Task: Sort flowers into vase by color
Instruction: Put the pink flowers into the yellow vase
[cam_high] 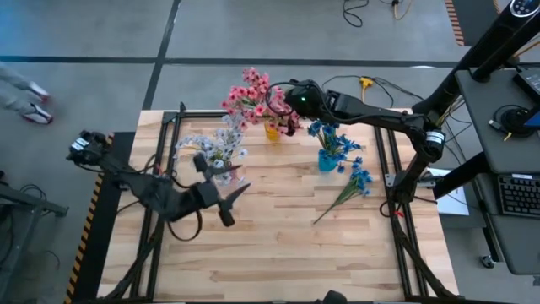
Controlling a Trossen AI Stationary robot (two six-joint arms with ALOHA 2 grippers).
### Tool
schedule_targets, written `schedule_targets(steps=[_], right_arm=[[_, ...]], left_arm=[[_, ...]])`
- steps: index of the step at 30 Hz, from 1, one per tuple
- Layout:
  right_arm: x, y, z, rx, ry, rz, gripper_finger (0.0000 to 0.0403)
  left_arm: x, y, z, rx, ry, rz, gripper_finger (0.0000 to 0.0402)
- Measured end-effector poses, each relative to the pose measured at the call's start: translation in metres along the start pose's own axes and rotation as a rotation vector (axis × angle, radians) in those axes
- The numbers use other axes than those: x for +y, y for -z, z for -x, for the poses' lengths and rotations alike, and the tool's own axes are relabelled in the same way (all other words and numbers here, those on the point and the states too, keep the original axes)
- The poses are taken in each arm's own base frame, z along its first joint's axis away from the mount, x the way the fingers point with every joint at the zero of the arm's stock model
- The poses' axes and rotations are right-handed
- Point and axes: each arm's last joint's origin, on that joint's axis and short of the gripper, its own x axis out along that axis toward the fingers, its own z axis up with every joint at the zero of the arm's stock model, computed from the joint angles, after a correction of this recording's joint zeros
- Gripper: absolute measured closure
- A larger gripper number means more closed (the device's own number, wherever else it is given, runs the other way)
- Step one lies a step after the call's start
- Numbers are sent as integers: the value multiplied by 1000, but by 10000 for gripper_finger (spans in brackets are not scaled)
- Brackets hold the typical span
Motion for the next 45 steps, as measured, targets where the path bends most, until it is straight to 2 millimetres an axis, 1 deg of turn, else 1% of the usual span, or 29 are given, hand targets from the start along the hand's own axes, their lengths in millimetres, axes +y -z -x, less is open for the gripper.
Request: schedule_targets(steps=[4,6,9,13,18,22,26,31,39,45], right_arm=[[0,0,0,-5,1,3,143],[0,0,0,-5,1,4,142],[0,-1,0,-5,0,11,145],[0,-1,0,-5,0,11,143],[0,0,0,-5,-4,11,138],[0,0,0,-4,-4,12,139],[0,0,0,-5,-8,12,142],[0,0,0,-8,-7,19,140],[0,0,0,-10,-8,22,141],[0,0,0,-10,-7,28,139]], left_arm=[[13,0,-19,-50,-4,3,178],[21,4,-30,-49,-18,12,178],[36,11,-46,-22,-86,14,176],[56,20,-66,-41,-75,8,165],[79,30,-84,-50,-74,-4,150],[92,37,-92,-48,-73,-10,138],[98,43,-96,-11,-77,10,127],[98,52,-105,16,-54,6,125],[103,72,-127,83,-113,11,125],[110,79,-133,102,-144,27,125]])
